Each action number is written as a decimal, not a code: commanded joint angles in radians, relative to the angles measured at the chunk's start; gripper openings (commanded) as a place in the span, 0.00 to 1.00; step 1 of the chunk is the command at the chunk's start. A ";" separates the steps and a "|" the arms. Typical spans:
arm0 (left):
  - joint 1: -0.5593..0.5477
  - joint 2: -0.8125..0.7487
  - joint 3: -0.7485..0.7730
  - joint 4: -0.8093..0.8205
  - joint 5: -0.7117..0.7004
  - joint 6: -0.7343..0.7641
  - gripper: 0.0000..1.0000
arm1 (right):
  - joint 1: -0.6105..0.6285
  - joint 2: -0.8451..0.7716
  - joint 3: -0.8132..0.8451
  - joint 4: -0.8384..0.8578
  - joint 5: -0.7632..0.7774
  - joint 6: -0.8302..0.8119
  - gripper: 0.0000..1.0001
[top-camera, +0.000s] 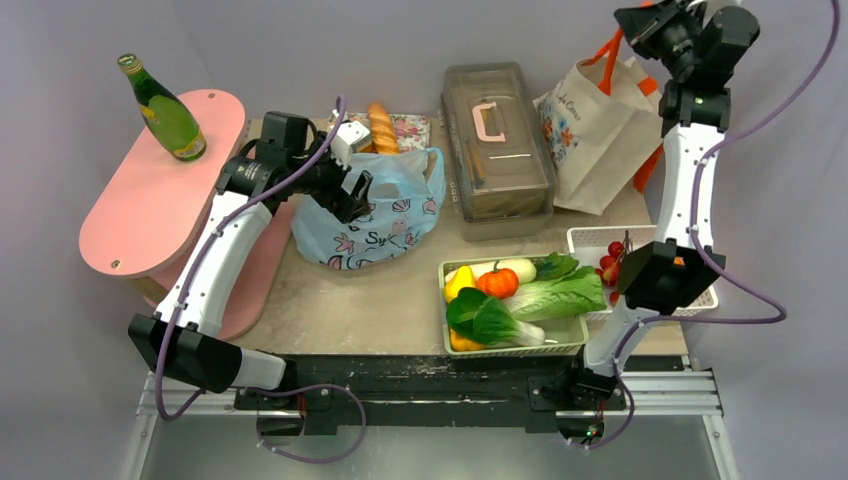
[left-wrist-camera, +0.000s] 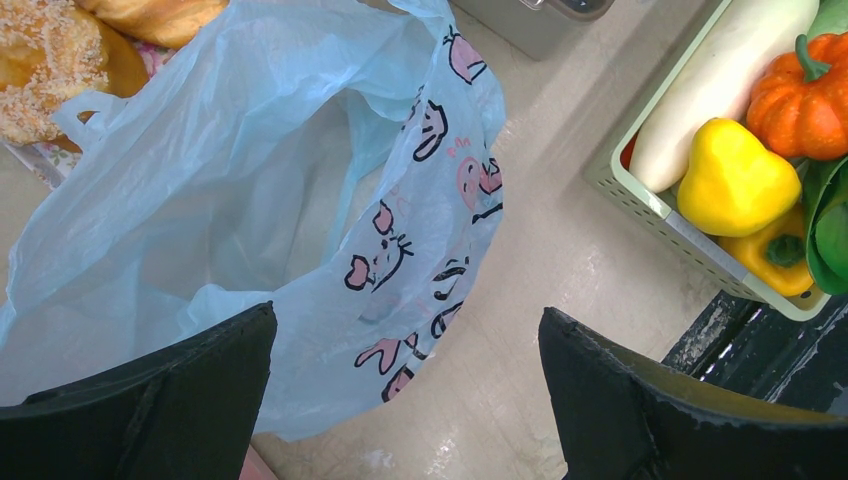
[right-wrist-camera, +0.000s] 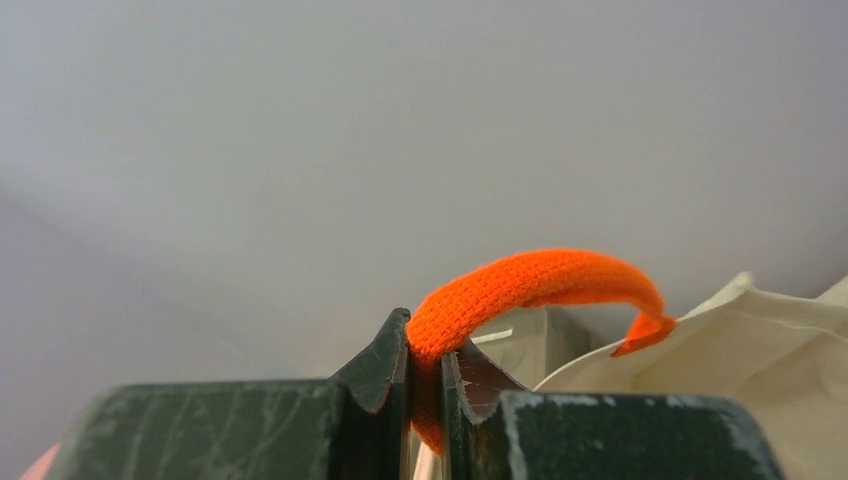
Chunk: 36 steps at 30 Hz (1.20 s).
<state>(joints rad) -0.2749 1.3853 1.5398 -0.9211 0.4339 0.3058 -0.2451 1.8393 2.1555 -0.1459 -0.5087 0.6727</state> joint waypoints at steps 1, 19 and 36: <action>0.003 -0.020 0.000 0.038 -0.003 -0.017 1.00 | -0.015 -0.034 0.182 0.207 0.087 0.063 0.00; 0.051 -0.027 0.073 0.072 0.066 -0.117 1.00 | 0.030 -0.020 0.397 0.370 0.122 0.103 0.00; 0.105 -0.122 0.121 0.152 0.076 -0.184 1.00 | 0.492 -0.058 0.411 0.421 0.133 -0.013 0.00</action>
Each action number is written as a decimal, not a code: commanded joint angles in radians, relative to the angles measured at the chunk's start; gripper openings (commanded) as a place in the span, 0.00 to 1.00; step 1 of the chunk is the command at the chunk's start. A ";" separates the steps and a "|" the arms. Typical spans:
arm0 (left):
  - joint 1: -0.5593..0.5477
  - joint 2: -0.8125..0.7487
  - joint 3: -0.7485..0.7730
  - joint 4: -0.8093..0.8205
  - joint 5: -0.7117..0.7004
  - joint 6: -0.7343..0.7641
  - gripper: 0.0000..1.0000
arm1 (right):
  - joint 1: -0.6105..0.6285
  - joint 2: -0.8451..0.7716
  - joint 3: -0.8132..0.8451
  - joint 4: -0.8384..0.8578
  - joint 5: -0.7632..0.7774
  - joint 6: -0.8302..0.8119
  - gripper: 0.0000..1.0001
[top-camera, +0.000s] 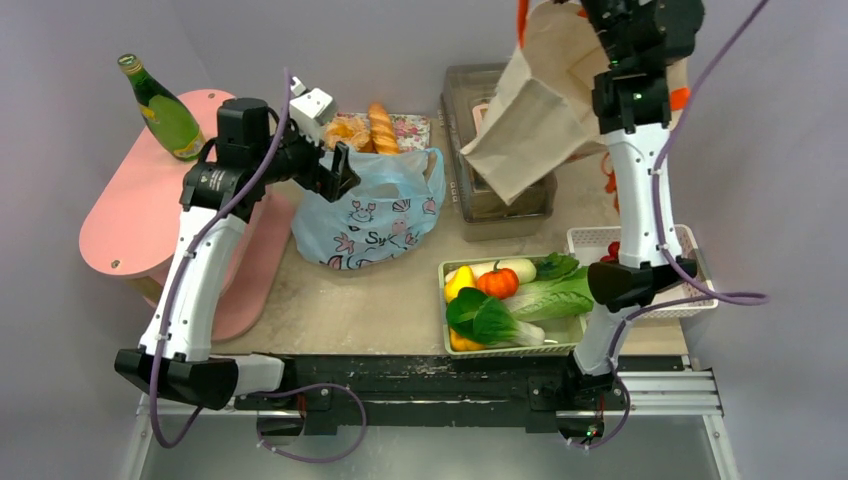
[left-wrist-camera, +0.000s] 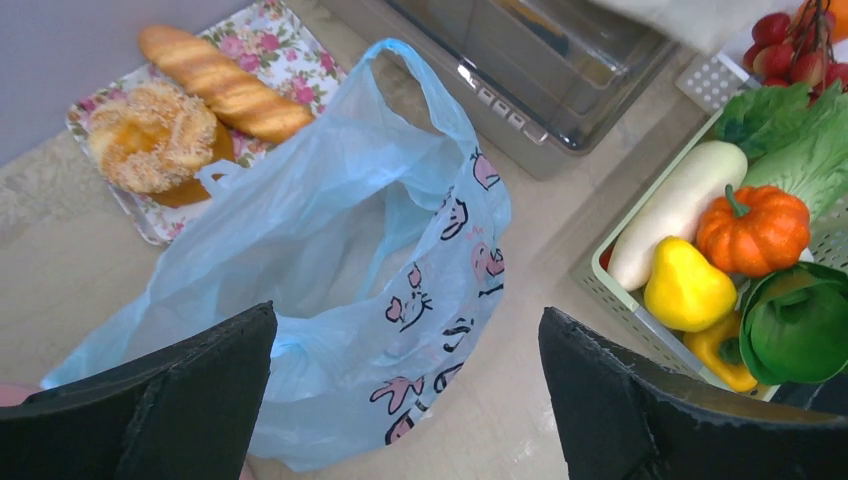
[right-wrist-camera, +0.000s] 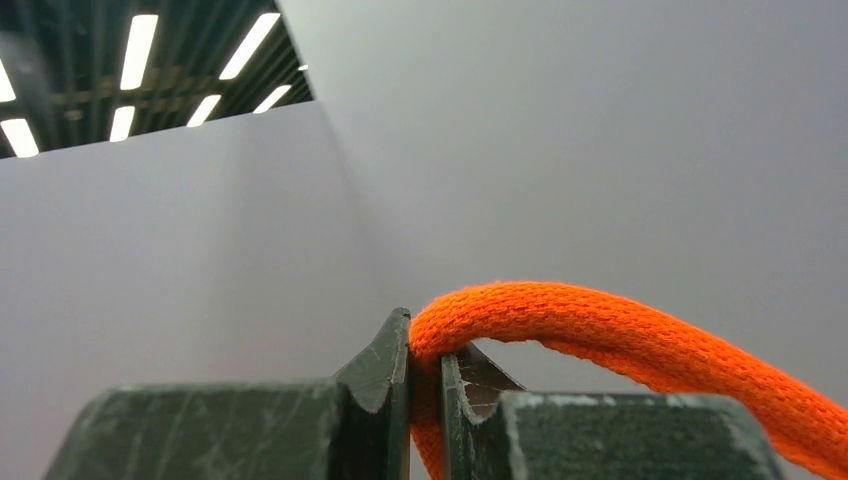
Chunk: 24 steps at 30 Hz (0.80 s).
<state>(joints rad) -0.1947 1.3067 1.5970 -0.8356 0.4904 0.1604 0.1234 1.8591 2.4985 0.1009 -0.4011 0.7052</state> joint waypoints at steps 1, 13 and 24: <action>0.029 -0.050 0.068 0.067 0.017 -0.050 1.00 | 0.162 -0.075 0.065 0.179 0.024 -0.052 0.00; 0.105 -0.170 0.068 0.122 -0.052 -0.193 1.00 | 0.588 -0.088 -0.238 0.204 -0.035 -0.216 0.00; 0.130 -0.279 -0.015 0.050 -0.078 -0.178 1.00 | 0.750 -0.123 -0.702 0.138 -0.109 -0.450 0.00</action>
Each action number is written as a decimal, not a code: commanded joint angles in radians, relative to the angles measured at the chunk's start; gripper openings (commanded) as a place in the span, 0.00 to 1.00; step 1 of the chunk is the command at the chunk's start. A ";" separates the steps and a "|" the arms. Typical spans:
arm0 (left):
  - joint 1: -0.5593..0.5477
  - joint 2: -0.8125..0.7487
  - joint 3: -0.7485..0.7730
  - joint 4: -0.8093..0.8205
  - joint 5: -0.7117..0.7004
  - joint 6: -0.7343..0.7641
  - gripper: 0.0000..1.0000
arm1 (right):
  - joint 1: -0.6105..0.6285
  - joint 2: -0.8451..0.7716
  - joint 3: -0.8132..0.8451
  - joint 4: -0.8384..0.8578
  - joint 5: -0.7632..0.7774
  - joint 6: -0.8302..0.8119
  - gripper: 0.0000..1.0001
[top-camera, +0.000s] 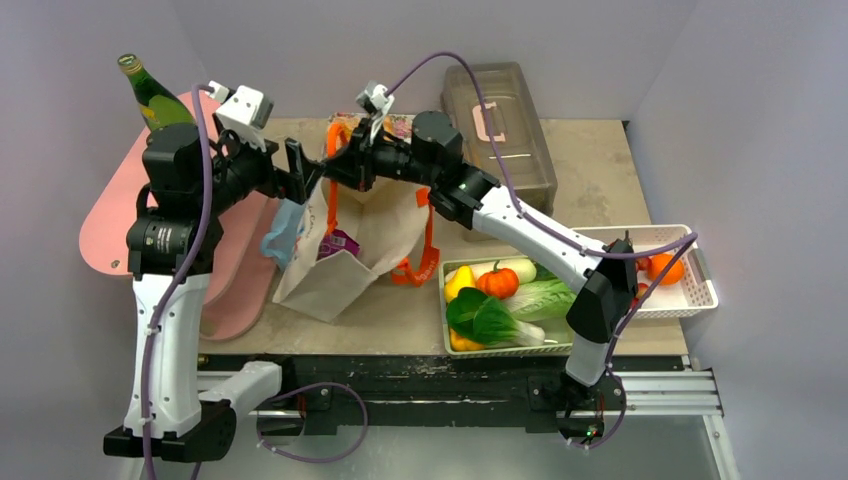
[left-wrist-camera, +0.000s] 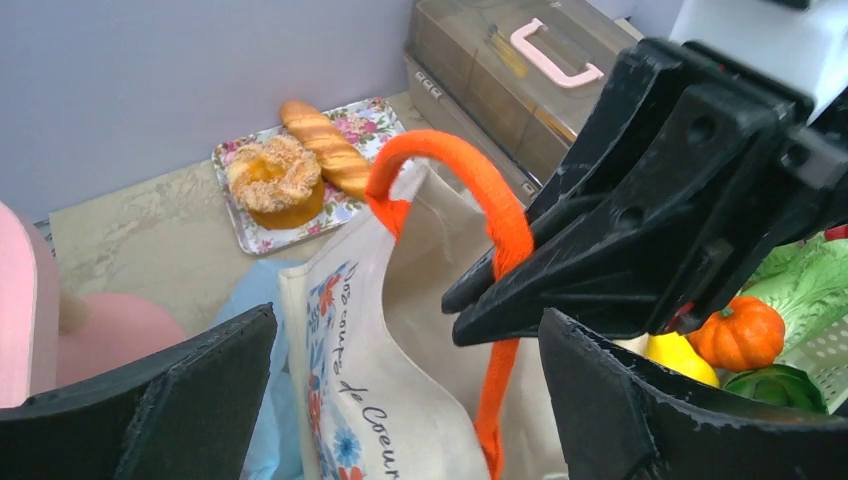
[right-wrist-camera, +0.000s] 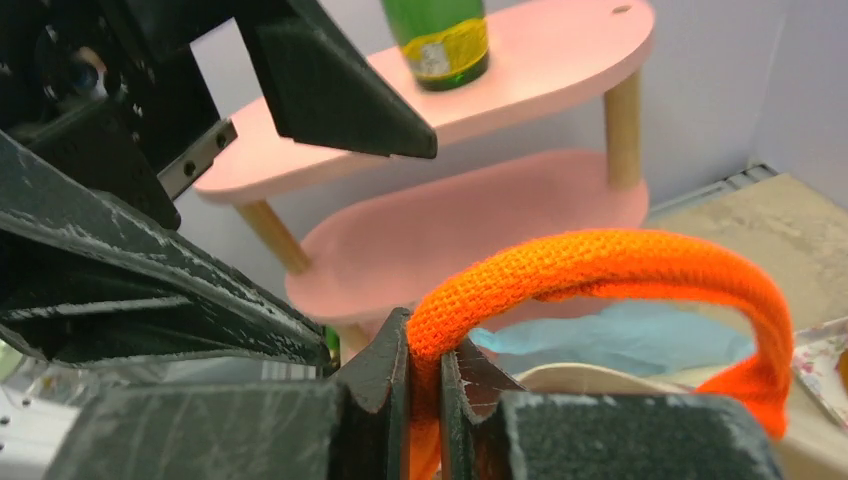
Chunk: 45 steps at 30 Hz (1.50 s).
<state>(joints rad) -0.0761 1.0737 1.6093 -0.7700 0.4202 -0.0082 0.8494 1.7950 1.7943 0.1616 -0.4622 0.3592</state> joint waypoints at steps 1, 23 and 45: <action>0.012 -0.054 -0.034 -0.025 0.014 0.001 1.00 | 0.030 -0.052 -0.009 0.077 -0.060 -0.105 0.00; 0.012 -0.123 -0.375 0.185 -0.111 -0.006 0.53 | 0.036 0.029 0.154 -0.035 -0.064 -0.118 0.20; 0.015 -0.078 -0.325 0.072 -0.026 -0.091 0.00 | -0.164 0.047 -0.007 -0.663 0.267 -0.268 0.94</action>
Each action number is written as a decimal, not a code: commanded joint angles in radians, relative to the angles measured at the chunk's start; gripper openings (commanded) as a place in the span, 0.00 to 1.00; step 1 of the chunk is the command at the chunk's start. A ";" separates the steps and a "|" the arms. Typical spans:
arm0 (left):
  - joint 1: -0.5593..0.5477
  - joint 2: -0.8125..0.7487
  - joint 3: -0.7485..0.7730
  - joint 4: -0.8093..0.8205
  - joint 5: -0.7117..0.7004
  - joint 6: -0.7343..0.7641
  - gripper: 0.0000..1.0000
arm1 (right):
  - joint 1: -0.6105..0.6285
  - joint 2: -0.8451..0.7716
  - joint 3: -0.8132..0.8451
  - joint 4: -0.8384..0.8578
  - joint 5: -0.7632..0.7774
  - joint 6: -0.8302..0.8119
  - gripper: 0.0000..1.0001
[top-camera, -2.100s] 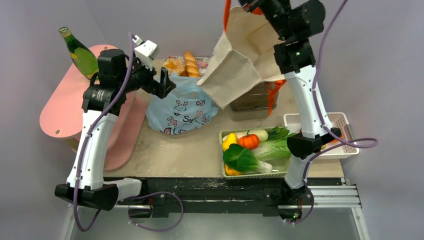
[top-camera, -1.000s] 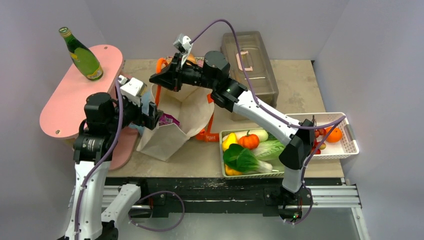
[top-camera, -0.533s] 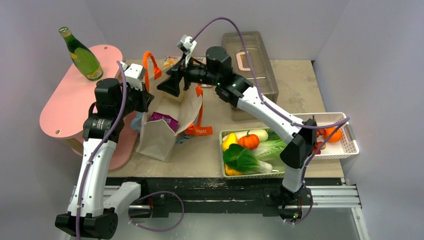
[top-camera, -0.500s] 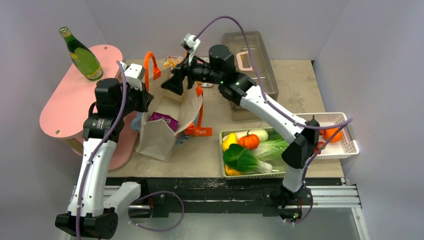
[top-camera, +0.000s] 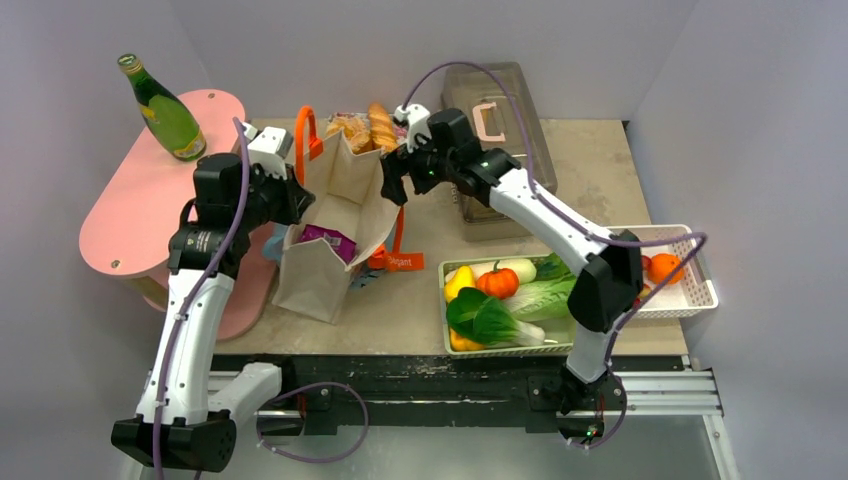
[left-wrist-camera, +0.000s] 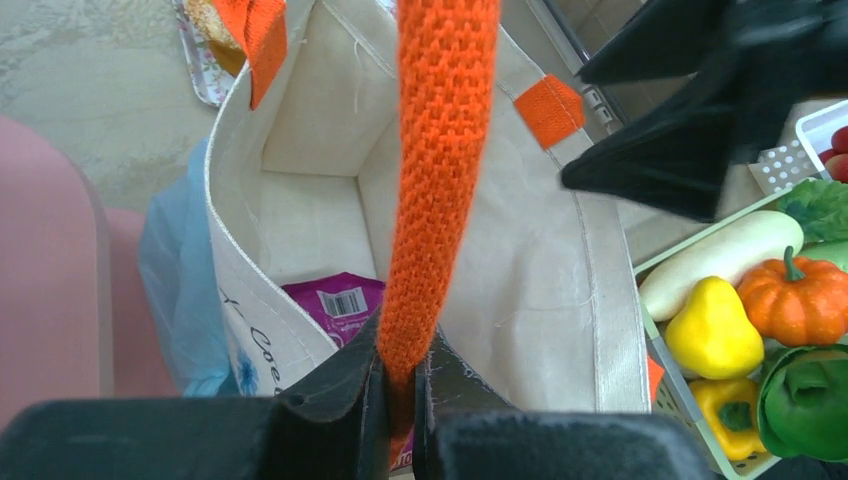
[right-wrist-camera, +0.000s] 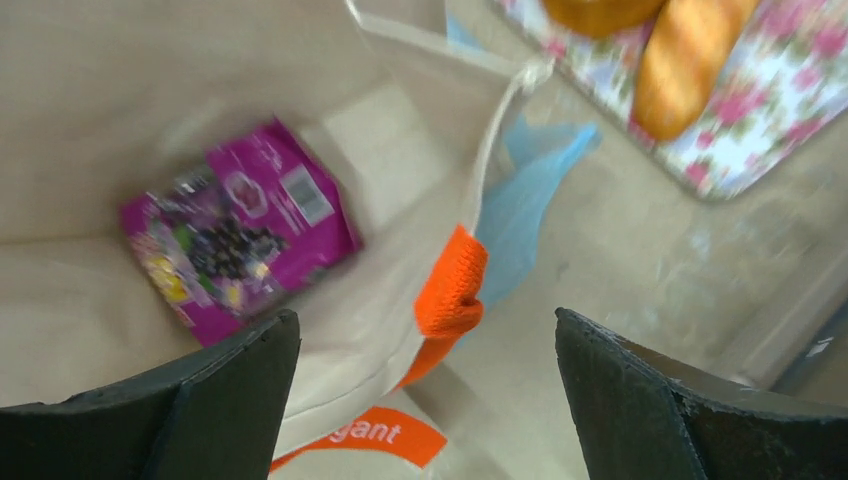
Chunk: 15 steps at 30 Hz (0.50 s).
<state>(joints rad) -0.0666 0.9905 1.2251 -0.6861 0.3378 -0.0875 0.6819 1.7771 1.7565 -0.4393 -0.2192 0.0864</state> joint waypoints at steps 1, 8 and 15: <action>0.005 0.003 0.064 -0.024 0.056 -0.009 0.00 | 0.004 0.085 0.038 -0.074 0.035 0.008 0.92; 0.005 -0.048 0.056 -0.113 0.102 0.019 0.00 | -0.015 0.083 0.006 -0.164 0.052 -0.034 0.07; 0.007 -0.104 0.121 -0.275 0.163 0.051 0.00 | -0.081 -0.034 0.035 -0.281 0.022 -0.147 0.00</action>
<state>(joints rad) -0.0662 0.9264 1.2743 -0.8597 0.4587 -0.0589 0.6559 1.8748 1.7500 -0.6685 -0.1848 0.0441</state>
